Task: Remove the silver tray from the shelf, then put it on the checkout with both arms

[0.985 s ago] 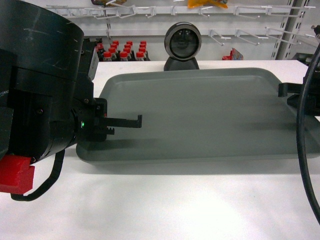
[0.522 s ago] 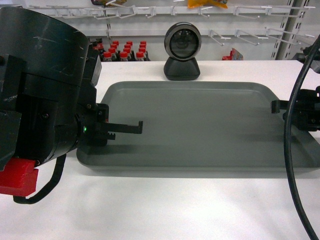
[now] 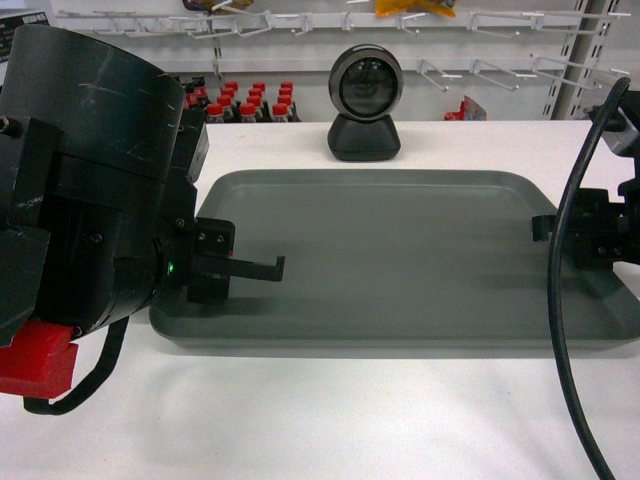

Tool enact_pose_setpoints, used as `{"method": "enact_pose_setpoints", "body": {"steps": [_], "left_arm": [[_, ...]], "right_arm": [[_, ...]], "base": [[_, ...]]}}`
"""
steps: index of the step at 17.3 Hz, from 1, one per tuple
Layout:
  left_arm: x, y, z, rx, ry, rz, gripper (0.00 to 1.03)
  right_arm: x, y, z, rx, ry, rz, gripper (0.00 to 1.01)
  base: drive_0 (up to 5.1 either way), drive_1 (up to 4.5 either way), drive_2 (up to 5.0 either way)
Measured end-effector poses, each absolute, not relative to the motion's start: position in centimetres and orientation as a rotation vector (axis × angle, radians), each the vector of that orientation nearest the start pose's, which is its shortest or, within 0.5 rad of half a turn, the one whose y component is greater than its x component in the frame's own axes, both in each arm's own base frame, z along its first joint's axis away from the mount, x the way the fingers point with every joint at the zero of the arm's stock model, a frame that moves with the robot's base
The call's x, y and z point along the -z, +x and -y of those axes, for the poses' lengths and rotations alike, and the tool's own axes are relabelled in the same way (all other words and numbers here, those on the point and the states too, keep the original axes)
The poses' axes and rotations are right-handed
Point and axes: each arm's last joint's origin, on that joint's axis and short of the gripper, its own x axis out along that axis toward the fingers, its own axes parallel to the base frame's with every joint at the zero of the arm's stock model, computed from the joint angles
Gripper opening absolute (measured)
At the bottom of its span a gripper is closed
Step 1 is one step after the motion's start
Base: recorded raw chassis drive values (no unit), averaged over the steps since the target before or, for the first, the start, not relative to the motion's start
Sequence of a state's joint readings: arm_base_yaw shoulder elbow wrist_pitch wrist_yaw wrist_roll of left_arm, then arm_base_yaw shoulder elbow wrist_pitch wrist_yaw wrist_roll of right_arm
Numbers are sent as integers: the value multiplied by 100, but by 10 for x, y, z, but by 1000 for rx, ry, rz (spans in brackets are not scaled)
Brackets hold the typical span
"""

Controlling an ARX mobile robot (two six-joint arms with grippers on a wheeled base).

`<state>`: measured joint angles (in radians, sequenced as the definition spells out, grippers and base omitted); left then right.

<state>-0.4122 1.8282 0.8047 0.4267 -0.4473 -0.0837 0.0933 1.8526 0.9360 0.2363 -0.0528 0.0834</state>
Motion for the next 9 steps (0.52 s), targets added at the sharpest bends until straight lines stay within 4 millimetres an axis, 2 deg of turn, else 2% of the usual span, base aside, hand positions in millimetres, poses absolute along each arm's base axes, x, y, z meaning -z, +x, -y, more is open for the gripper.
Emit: {"method": "enact_pose_setpoints", "body": {"steps": [1,2,7,8,9], "left_arm": [[-128,319,128,-49,171,-537,44],[-129,320,128,-47,172,-529,58],[-134,319,133,-16,162,-504,99],[-138,319,133,-12,151,-484,99],[-141,319,134,-8,142,-468,97]], "right_arm": [[-138,363,-37,-117,59,-685,41],[-139,364,-37,-120,55,-683,56],[-139,364,-38,-123,52,-676,98],[-139,364,-38,-123,53,-674,100],[-140,364,-38,-126,54,-672,98]], "base": [[0,0,0],[0,0,0],[0,0,0],[0,0,0],[0,0,0]]}}
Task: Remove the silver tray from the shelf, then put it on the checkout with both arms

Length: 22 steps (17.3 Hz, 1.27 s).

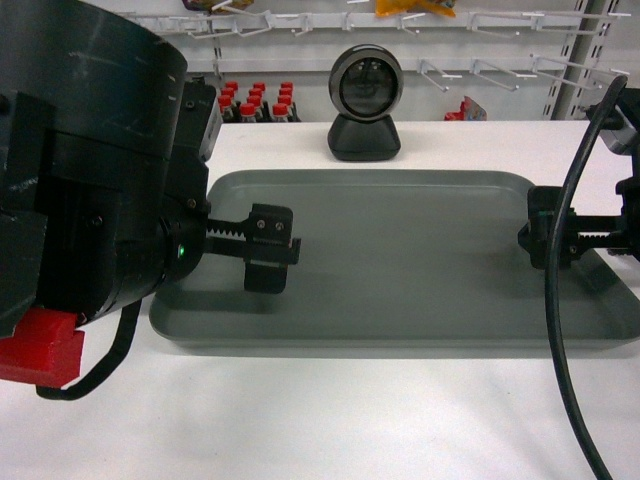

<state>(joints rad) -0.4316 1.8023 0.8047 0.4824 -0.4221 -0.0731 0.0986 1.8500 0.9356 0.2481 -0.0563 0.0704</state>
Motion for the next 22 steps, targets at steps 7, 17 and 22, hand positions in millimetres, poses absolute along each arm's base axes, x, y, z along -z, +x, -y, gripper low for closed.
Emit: {"method": "enact_pose_setpoints", "body": {"steps": [7,17,22], "left_arm": [[-232,280,126,100,-126,-152,98],[-250,215,60,-55,-156,-77,98],[-218,182,36,-5,-24,-4,48]], "right_arm": [[-217,328,-36,-138,141,-341,98],[-269,234,-30,-86,190,-53,98],[-240,197,-17,4,25,10,49]], "base": [[0,0,0],[0,0,0],[0,0,0]]}}
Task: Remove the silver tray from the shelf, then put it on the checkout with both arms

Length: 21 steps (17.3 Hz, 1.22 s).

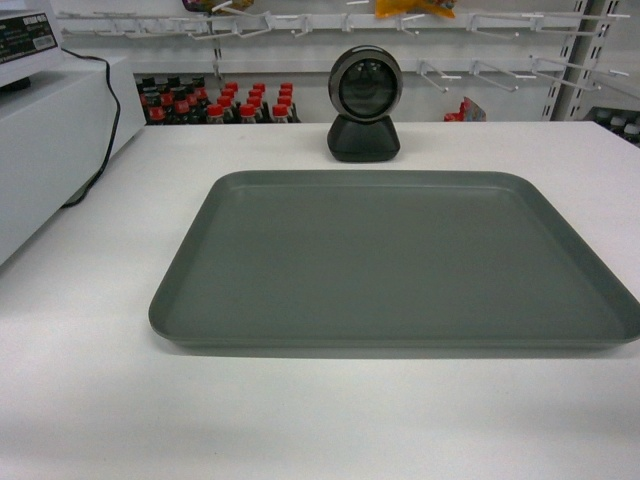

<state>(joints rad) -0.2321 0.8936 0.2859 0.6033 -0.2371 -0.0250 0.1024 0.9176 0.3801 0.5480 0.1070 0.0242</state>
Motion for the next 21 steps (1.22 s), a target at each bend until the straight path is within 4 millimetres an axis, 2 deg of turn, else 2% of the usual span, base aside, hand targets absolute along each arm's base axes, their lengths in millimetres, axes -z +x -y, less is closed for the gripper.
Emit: {"method": "enact_pose_setpoints", "body": {"steps": [2,5,6,10,12,17,19,21], "left_arm": [[-213,178,32,-4,-18,-8,39],[-201,163,22,-5,-17,-2,10],[-198,159,19,-3,-18,-2,2],[-186,144,10,2,-14,-6,2],[-181,137,-2,-24,-15,-8,2],[-176,126,0,1,-14,2,2],[-167,123,0,1,-14,-8,2],[-169,119,0,1,-14,7,2]], "right_arm": [[-234,191,-15,3,20,11,40],[-214,174,-10,-4,7,-9,10],[-209,169,-2,-4,0,-6,1],[-193,151,0,2,2,-5,2],[-188,144,0,2,2,-4,2],[-178,131,0,2,2,-8,2],[-177,127,0,2,2,0,2],[-170,123,0,2,2,9,2]], "base": [[0,0,0],[0,0,0],[0,0,0],[0,0,0],[0,0,0],[0,0,0],[0,0,0],[0,0,0]]}}
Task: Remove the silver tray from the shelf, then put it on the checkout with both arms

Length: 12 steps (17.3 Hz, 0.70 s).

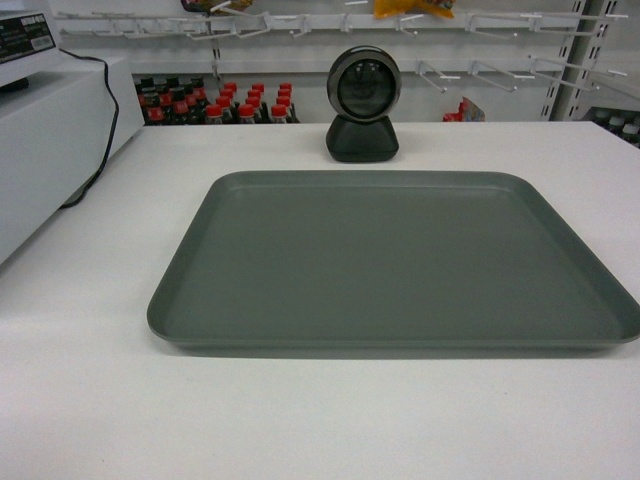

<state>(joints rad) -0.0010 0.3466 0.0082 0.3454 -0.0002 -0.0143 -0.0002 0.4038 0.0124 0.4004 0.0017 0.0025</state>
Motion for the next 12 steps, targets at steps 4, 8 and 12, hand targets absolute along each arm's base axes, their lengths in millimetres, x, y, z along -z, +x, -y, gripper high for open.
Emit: {"method": "enact_pose_setpoints", "body": {"steps": [4,8,12], "left_arm": [[-169,114,0,1,-14,7,2],[-169,109,0,1,-14,10,2],[-164,98,0,0,-14,-22,2]], "right_arm": [[-171,117,0,2,2,17,2],[-171,112,0,2,2,15,2],[-170,108,0,2,2,14,2]], "base": [[0,0,0],[0,0,0],[0,0,0]]}}
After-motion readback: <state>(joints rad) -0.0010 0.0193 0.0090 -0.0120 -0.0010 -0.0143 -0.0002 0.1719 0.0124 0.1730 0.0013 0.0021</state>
